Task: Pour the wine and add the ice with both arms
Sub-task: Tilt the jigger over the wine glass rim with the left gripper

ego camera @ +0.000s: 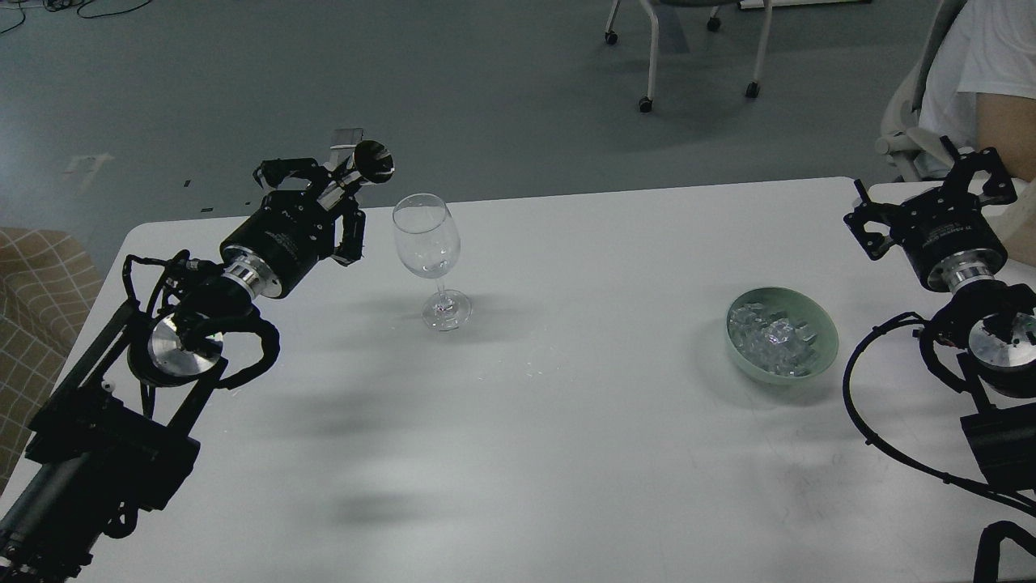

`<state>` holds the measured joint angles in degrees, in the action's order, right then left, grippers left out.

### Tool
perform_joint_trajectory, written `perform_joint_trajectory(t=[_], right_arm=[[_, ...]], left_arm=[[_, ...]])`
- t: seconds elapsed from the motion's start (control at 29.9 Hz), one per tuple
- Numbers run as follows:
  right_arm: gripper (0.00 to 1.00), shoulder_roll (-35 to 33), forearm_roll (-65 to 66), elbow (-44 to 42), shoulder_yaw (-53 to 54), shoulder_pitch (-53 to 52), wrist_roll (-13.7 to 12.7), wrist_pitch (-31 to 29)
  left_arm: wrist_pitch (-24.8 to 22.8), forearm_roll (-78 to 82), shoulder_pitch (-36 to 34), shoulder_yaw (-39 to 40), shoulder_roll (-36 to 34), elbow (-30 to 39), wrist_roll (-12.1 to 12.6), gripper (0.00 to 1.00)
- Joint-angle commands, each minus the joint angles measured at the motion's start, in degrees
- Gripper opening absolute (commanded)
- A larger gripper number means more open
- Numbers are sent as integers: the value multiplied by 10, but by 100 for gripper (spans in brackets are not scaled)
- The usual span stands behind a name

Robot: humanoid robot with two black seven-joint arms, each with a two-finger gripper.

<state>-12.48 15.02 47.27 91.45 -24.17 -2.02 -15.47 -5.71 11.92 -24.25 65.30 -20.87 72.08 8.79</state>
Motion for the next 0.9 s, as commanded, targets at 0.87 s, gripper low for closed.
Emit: perform_joint_trajectory(t=[0.87], right_arm=[[100, -8, -3, -2, 5, 8, 1, -3]], left_arm=[[-26, 119, -40, -44, -29, 0, 18, 0]])
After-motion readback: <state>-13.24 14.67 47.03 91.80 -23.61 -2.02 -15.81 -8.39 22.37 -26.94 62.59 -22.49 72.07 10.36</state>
